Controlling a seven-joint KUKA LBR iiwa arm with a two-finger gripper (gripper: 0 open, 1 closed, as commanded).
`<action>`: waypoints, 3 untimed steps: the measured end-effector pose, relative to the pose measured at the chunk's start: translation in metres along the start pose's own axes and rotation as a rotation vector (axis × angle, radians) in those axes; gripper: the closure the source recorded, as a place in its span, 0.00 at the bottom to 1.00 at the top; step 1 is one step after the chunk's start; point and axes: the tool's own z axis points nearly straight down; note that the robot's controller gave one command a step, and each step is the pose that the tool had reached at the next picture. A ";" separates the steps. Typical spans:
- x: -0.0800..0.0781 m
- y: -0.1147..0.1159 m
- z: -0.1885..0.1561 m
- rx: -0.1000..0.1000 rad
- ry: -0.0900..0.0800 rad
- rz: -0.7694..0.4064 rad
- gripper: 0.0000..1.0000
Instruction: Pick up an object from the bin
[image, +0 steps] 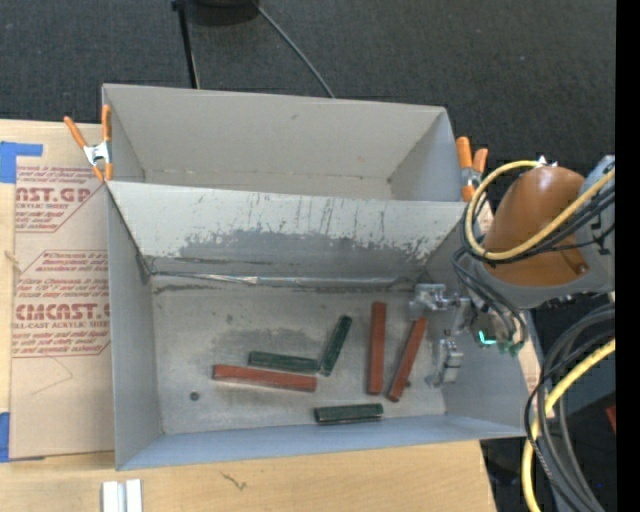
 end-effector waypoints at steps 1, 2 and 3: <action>-0.002 0.000 -0.003 0.001 -0.007 -0.001 0.00; -0.034 0.056 0.042 0.001 -0.007 -0.423 1.00; -0.034 0.056 0.042 0.002 -0.008 -0.422 0.00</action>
Offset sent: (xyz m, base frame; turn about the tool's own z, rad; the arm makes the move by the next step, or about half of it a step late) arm 0.0331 0.0546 -0.0419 -0.4220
